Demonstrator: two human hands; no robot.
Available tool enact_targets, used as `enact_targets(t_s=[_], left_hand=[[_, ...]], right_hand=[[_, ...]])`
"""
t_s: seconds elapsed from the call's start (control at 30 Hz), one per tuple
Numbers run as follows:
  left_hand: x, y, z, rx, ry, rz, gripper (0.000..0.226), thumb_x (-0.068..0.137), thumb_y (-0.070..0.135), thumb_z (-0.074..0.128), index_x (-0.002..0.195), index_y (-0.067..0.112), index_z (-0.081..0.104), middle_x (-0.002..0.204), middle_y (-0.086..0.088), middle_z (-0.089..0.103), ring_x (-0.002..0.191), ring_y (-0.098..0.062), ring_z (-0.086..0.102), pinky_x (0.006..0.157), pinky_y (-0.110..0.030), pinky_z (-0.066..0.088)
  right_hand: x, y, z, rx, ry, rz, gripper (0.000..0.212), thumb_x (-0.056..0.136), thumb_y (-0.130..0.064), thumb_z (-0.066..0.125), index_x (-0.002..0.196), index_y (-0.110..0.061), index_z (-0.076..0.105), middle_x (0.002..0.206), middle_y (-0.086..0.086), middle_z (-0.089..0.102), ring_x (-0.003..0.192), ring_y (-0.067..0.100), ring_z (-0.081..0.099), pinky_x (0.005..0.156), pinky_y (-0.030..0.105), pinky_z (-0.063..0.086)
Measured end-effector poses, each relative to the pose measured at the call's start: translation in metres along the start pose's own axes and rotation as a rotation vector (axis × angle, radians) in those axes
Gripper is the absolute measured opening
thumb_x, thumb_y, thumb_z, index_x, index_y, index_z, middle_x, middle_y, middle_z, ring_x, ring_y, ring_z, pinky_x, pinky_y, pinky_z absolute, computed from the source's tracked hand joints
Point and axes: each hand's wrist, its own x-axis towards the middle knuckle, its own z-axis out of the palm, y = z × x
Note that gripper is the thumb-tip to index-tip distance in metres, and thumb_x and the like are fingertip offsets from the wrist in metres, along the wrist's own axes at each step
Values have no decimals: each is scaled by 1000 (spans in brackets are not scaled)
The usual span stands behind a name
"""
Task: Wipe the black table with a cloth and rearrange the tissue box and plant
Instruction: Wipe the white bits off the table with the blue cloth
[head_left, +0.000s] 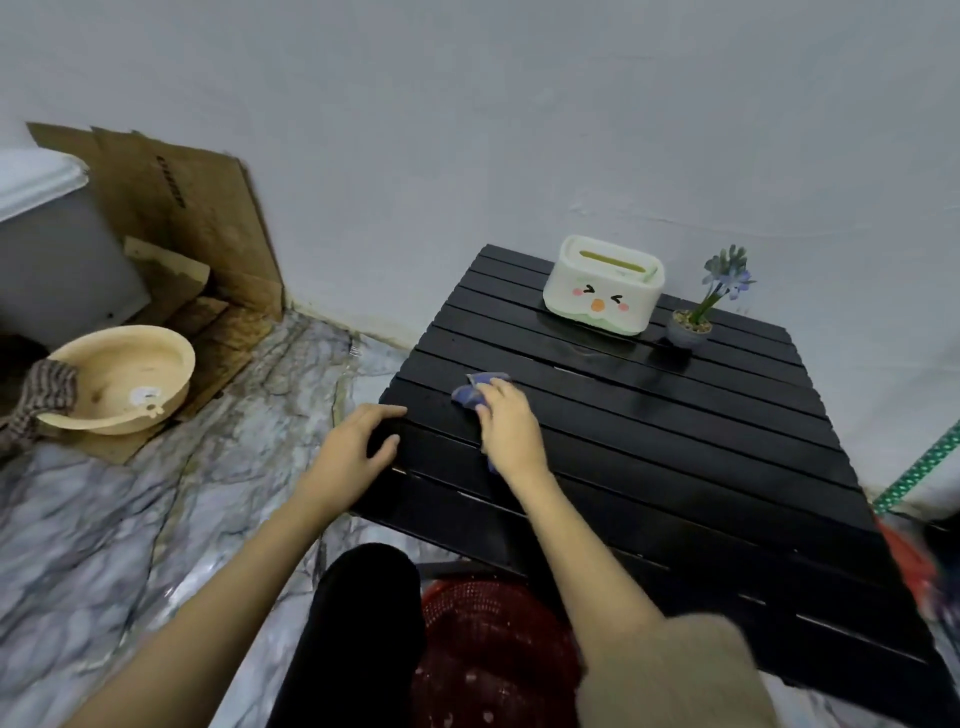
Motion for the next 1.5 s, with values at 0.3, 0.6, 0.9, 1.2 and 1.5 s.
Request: enact_targets(t_s=[0.3,0.6,0.9,1.2,1.5], left_hand=[[12,-18,-31,-30,36,-72,33,89,12,49,122,13,50,129,-11,52,118,-26,49,95,-32,36],[11,-28,-40,11,-5,-48,34,91,18,47,125,17,46,131,-6,50,121,-20,46,97,-27,33],[23,-29,-47,36,-9,2,36,90,18,48,125,19,45,131,-2,49,122,-18,45,97,-26,34],[11,-47,-56,70,12,-2,36,89,30,46,124,23,45,128,1,50,119,-15,47,95,-22,34],[4,-40,-72,51,-4,-14,35,90,24,48,125,26,43,124,5,48,115,-16,50,93,-26,38]], right_hand=[[-97,8,-39,146,-277,-297,35,88,-8,55,121,-20,56,131,-7,48,122,-3,37,102,1,21],[59,21,2,-7,114,29,31,89,-6,40,102,-20,64,126,5,53,100,23,55,78,22,42],[20,-38,33,60,-214,-436,29,88,-7,51,116,-11,59,130,8,54,122,20,45,104,20,26],[104,26,4,10,143,93,13,92,-30,39,94,-25,52,104,12,58,83,31,60,66,35,40],[82,-80,55,97,-211,-268,24,89,-8,44,86,-17,66,117,-1,59,57,6,52,47,21,45]])
